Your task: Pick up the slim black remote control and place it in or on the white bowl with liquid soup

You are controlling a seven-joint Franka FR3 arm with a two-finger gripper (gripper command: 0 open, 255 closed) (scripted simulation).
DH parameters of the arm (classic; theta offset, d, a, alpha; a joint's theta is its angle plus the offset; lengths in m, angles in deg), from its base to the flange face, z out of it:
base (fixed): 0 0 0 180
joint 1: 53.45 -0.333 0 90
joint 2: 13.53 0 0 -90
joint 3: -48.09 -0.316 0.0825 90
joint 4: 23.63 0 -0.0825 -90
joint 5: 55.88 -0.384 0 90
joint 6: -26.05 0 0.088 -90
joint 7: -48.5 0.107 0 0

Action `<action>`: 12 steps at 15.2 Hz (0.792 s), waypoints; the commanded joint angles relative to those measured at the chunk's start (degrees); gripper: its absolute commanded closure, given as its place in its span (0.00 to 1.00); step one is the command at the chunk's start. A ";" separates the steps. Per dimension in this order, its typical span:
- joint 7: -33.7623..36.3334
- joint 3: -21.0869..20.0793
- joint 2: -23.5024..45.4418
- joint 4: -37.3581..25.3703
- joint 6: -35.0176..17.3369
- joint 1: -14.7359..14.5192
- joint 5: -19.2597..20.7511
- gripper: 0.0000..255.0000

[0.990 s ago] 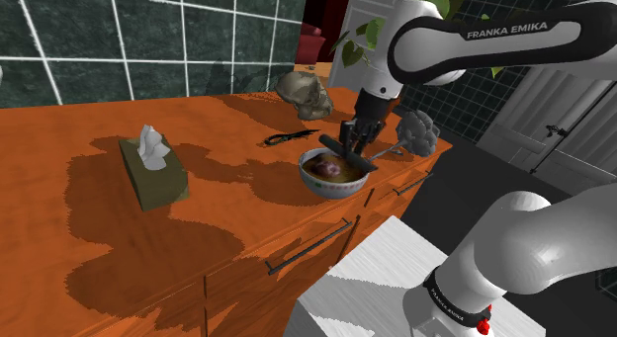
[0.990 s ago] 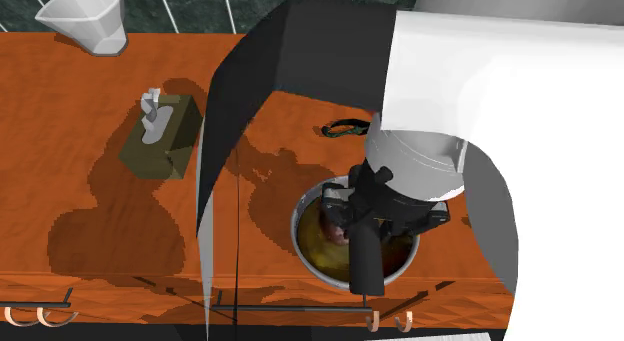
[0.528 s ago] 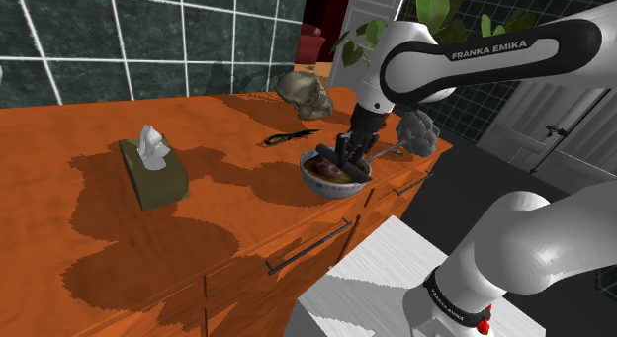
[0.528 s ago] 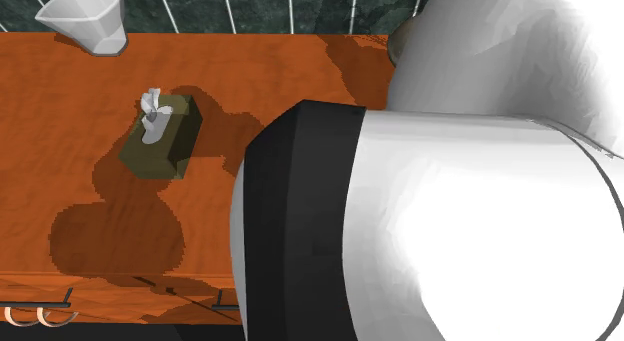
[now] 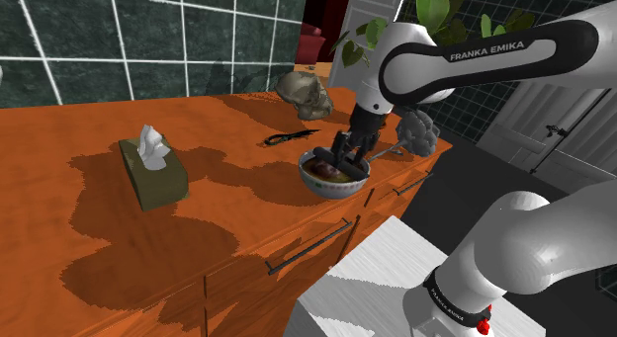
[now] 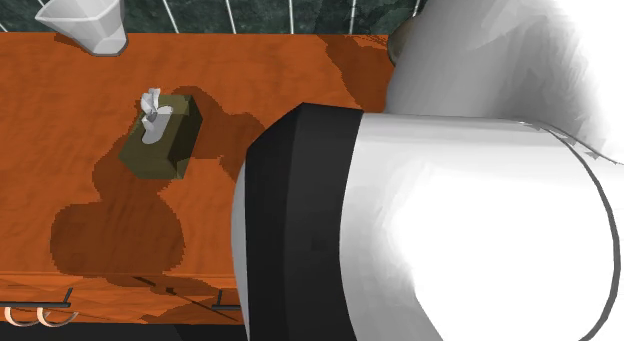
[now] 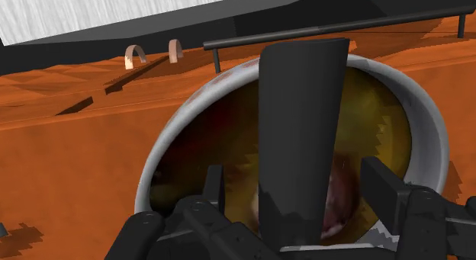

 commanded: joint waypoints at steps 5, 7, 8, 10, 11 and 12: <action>0.02 0.16 -0.94 -1.14 2.21 0.13 0.21 0.00; 0.13 0.42 -2.23 -4.14 6.51 0.34 0.56 0.00; 0.17 0.53 -2.62 -5.40 8.17 0.41 0.68 0.00; 0.17 0.53 -2.63 -5.39 8.17 0.41 0.68 0.00; 0.17 0.53 -2.63 -5.40 8.17 0.41 0.68 0.00; 0.17 0.53 -2.62 -5.40 8.17 0.41 0.68 0.00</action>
